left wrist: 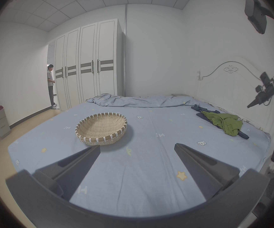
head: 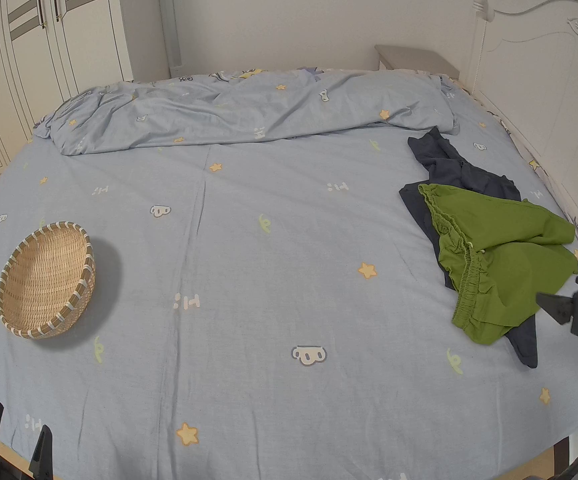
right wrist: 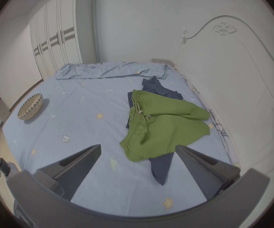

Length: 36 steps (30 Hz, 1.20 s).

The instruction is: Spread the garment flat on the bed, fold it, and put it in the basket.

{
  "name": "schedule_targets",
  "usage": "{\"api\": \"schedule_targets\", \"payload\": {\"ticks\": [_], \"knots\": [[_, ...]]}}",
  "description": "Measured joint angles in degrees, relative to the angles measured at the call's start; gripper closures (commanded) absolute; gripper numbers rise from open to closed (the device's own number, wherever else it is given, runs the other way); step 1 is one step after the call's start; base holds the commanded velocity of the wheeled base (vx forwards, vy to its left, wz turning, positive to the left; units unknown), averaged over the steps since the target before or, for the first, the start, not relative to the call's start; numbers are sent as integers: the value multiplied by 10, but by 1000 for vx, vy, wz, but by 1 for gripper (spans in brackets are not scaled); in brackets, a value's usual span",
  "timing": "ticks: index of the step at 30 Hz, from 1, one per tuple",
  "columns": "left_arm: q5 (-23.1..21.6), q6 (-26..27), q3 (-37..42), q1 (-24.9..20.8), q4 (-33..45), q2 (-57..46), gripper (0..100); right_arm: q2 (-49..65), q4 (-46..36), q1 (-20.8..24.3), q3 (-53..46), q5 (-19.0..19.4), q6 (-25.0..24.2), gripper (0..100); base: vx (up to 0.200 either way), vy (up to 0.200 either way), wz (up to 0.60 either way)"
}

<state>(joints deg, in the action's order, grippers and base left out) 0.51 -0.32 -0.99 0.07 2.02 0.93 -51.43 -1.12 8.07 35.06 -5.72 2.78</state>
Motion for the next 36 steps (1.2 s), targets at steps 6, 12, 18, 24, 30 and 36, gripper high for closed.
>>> {"api": "schedule_targets", "payload": {"ticks": [6,12,18,24,30,36], "knots": [[0,0,0,0,0,0,0,-170,56,31,80,-46,2,0,0,0,0],[0,0,0,0,0,0,0,-317,146,41,143,-102,4,0,0,0,0],[0,0,0,0,0,0,0,-417,187,44,211,-140,3,0,0,0,0],[0,0,0,0,0,0,0,-479,189,42,273,-144,4,0,0,0,0],[0,0,0,0,0,0,0,-525,189,38,330,-151,3,0,0,0,0],[0,0,0,0,0,0,0,-547,190,29,321,-154,6,0,0,0,0]]}}
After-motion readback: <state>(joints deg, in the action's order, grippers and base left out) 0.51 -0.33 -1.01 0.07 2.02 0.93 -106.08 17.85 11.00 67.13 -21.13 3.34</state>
